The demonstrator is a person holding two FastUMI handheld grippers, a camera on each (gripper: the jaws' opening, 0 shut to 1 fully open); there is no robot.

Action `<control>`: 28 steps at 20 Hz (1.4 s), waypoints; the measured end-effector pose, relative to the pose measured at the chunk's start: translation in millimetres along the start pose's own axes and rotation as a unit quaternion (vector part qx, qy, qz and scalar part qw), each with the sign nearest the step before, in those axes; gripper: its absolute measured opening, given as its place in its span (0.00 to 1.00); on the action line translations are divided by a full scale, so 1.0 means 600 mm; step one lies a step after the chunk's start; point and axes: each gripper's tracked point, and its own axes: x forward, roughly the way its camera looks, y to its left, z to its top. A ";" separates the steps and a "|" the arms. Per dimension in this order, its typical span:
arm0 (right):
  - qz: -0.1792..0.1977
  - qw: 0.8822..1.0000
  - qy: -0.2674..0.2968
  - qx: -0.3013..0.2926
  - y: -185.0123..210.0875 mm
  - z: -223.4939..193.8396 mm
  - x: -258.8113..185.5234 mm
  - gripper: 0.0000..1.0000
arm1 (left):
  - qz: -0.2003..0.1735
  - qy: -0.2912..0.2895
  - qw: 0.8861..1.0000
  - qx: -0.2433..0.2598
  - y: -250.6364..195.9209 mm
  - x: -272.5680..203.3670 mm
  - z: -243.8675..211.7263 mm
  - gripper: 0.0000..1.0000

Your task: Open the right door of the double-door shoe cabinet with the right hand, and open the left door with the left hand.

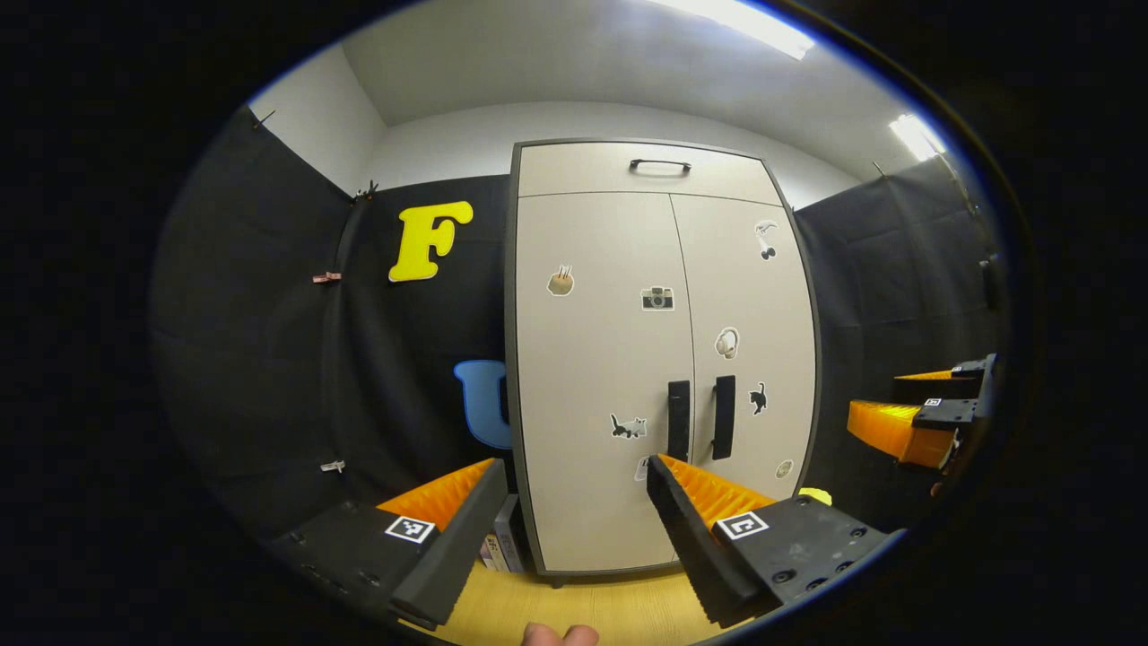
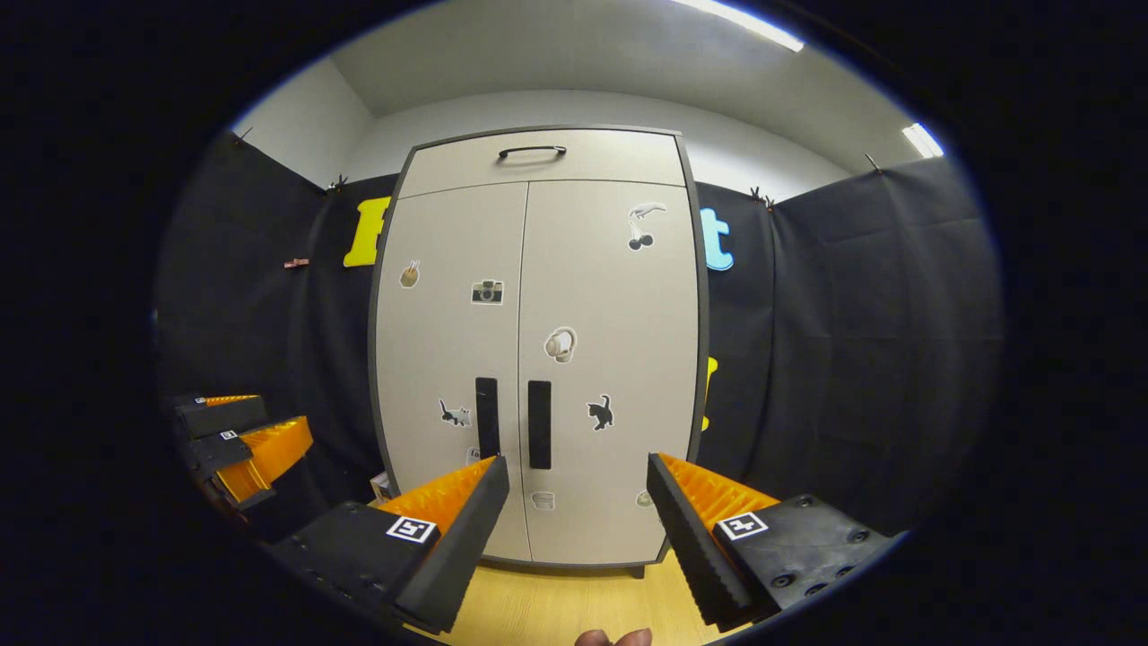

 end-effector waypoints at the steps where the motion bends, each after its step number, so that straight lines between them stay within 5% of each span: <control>1: -0.002 1.000 -0.002 -0.001 0.000 0.000 0.005 0.98 | 0.000 0.001 1.000 0.000 -0.001 0.000 -0.002 0.98; 15: 0.028 0.999 -0.030 -0.008 0.069 -0.013 0.202 0.98 | 0.000 0.017 1.000 -0.001 0.020 0.021 -0.029 0.98; 24: 0.015 1.000 0.013 0.020 0.086 -0.090 0.336 0.97 | 0.004 0.023 1.000 -0.007 0.038 0.053 -0.046 0.98; 28: 0.001 0.999 0.034 0.020 0.083 -0.122 0.374 0.81 | 0.004 0.027 1.000 -0.010 0.046 0.063 -0.053 0.98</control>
